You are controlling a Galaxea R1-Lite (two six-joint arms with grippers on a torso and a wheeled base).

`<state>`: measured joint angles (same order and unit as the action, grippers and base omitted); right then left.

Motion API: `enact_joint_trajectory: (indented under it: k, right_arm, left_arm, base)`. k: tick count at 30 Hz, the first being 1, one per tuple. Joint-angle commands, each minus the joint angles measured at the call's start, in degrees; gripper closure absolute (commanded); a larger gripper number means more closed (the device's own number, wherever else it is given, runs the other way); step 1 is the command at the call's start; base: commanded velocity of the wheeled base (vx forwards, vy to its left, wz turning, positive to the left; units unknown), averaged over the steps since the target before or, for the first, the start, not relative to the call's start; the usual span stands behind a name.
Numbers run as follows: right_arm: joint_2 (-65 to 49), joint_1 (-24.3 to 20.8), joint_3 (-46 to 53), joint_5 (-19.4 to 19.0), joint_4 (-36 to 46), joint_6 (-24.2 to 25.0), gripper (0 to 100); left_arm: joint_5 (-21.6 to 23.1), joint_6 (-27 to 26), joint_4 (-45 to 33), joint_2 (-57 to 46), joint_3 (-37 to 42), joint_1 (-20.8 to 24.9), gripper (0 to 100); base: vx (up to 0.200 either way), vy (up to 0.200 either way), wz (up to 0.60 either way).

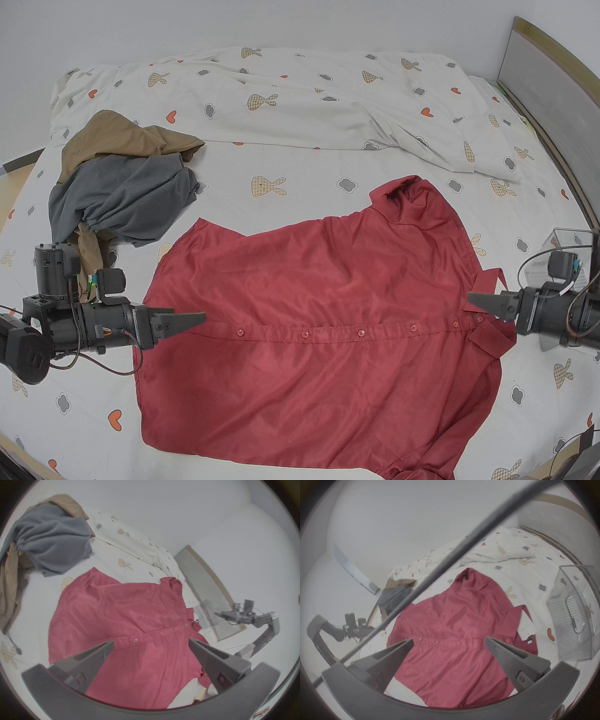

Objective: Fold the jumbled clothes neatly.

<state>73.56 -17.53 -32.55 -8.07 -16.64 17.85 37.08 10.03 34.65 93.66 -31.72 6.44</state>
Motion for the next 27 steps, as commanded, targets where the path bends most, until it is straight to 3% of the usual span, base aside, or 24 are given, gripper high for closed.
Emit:
enact_joint_trajectory:
  k: [1, 2, 3, 5, 12, 14, 16, 17, 20, 24, 27]
  right_arm:
    - [9.5, -25.71, 4.6, 20.11, 0.38, -0.09, 0]
    - [12.66, -29.76, 4.6, 23.63, 0.38, -0.53, 0]
    - [13.81, -31.51, 4.78, 24.24, 0.64, -0.88, 0]
    - [14.95, -34.5, 6.09, 24.33, 0.64, -1.59, 0]
    - [15.12, -47.95, 13.48, 25.3, 0.73, -2.11, 0]
    - [16.09, -51.11, 15.23, 27.85, 0.82, -2.73, 0]
    - [16.88, -51.46, 15.76, 29.6, 0.73, -3.52, 0]
    - [18.02, -51.64, 16.38, 33.73, 0.73, -5.19, 0]
    - [18.64, -51.9, 17.43, 41.03, 0.73, -8.09, 0]
    - [17.94, -53.66, 17.96, 42.79, 0.64, -10.9, 0]
    - [17.67, -54.8, 17.78, 43.23, 0.56, -11.08, 0]
  left_arm:
    - [-24.34, -4.94, -5.64, -7.0, -0.01, 13.51, 0]
    - [-31.9, -6.61, -7.22, -7.0, -0.01, 16.24, 0]
    - [-35.15, -7.57, -8.1, -7.0, 0.08, 17.12, 0]
    - [-37.52, -9.15, -9.33, -7.18, 0.69, 17.65, 0]
    - [-37.44, -10.91, -9.42, -7.7, 3.77, 17.73, 0]
    - [-37.52, -12.32, -9.42, -7.7, 4.39, 17.82, 0]
    - [-37.52, -12.85, -9.42, -7.7, 4.65, 17.91, 0]
    - [-37.61, -13.81, -9.42, -7.7, 5.09, 18.17, 0]
    - [-37.87, -16.62, -9.33, -8.05, 6.58, 18.79, 0]
    - [-38.93, -21.46, -9.42, -8.32, 7.99, 19.05, 0]
    - [-42.36, -24.45, -9.16, -7.35, 8.87, 19.05, 0]
  base:
    - [0.0, 0.0, 0.0]
    - [0.0, 0.0, 0.0]
    - [0.0, 0.0, 0.0]
    - [0.0, 0.0, 0.0]
    - [0.0, 0.0, 0.0]
    - [0.0, 0.0, 0.0]
    - [0.0, 0.0, 0.0]
    - [0.0, 0.0, 0.0]
    - [0.0, 0.0, 0.0]
    - [0.0, 0.0, 0.0]
    - [0.0, 0.0, 0.0]
